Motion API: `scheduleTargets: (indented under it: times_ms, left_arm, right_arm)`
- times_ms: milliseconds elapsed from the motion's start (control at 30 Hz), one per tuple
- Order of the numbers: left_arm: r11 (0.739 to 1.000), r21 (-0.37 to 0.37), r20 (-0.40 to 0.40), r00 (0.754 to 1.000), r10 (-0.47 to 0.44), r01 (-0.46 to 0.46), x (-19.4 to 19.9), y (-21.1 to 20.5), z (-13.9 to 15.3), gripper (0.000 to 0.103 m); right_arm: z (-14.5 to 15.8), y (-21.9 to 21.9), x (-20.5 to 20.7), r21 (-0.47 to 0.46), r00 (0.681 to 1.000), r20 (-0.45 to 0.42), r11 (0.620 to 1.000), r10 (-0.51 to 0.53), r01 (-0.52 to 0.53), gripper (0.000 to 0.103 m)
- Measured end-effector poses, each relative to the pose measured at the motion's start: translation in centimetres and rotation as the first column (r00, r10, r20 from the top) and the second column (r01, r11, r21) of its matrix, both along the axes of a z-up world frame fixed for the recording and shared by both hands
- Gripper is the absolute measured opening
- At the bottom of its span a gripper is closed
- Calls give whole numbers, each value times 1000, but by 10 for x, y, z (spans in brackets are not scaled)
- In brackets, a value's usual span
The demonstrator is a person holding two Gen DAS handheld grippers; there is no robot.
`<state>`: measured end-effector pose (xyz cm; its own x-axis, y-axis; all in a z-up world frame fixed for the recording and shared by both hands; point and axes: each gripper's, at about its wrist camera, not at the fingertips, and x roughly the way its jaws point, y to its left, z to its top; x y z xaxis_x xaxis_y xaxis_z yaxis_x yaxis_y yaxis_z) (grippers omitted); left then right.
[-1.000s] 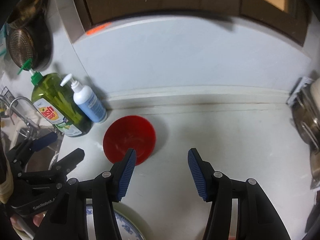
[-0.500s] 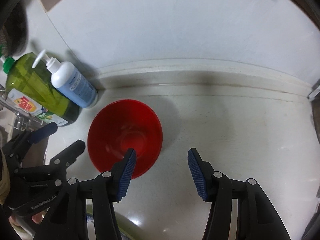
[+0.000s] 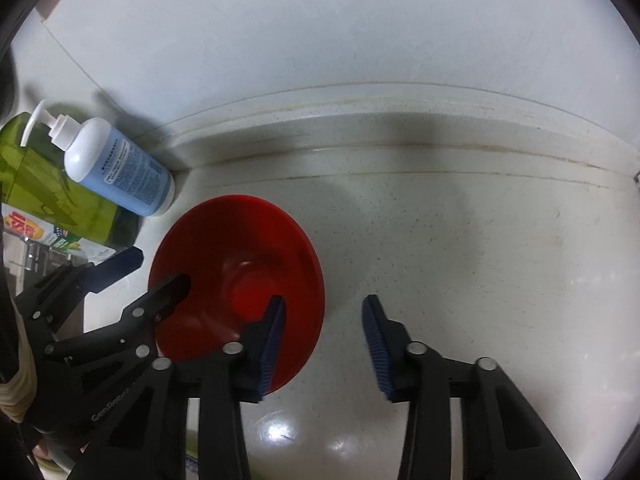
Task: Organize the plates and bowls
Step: 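Close both grippers on the rim of the red bowl, then lift the red bowl with both grippers and carry it over the pink bowl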
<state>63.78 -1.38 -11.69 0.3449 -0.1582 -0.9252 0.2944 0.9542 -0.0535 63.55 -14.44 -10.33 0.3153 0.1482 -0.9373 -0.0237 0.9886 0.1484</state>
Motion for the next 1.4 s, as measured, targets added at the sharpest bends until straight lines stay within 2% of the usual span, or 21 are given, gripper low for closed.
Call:
scheduleTargets:
  times_ms: [267,367,700,900,1400]
  left_arm:
    - [998,-52,-54,998,19,-22,6,-1,-9,21]
    - [997,-67,-61,998,26,-30,6,-1,-9,18]
    - [993,-101,-80,995,56,-64,7,-7,-7,17]
    - [991,-124,-69,996,50,-58,-5,-10,7,17]
    - [980,-196,-11,999,-35,32,-66,-30,57,17]
  right_arm:
    - [-9,4,1,12,1000,-30,1000,6,-5,20]
    - [-8,6,0,1,1000,-25,1000,17,-17,15]
    - [-6,4,-1,10,1000,-22,1000,2,-2,13]
    - [1,0,-11,20,1000,-15,1000,-9,10,13]
    - [48,-32,-80,24,993,82,997,-81,79,13]
